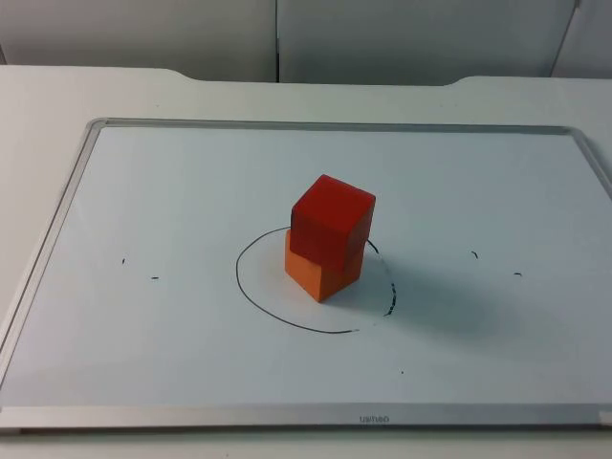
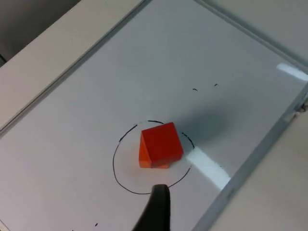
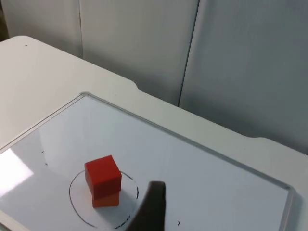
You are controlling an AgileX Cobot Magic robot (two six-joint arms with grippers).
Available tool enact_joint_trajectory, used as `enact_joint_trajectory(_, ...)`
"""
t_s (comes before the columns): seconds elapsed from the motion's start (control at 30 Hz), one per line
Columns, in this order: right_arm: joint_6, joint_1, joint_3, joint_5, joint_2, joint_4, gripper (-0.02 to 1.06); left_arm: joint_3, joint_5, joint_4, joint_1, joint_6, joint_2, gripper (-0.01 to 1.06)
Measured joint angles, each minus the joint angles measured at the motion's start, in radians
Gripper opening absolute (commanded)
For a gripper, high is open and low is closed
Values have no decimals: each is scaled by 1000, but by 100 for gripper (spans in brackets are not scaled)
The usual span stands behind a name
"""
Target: Pick up one cube with the left hand and another cube with the right hand. First place the cube in the right hand at the target position, then stack the cube in the left hand on top.
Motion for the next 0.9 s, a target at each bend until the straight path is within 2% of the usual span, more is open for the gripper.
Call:
enact_joint_trajectory(0.03,0,0,0,0,0,0,81,0,0,0,0,0,0,79)
enact_joint_trajectory(0.17,-35,0,75,-6,-71,46,81,221,-79,2,-12,0,-193,79)
enact_joint_trajectory(0.2,-35,0,75,-6,-71,46,81,221,-79,2,-12,0,-193,79)
enact_joint_trajectory(0.33,-65,0,140,0,-174,78,81,460,-181,6,-12,-4,-431,79)
enact_joint_trajectory(0.37,-65,0,140,0,-174,78,81,460,-181,6,-12,-4,-431,79)
enact_joint_trajectory(0.43,-67,0,183,12,-222,88,81,545,-201,16,-12,-26,-538,79)
enact_joint_trajectory(0.63,-69,0,295,61,-365,139,81,694,-186,46,-12,-76,-763,79)
enact_joint_trajectory(0.9,-69,0,323,160,-477,155,81,785,-117,59,-12,-80,-930,79)
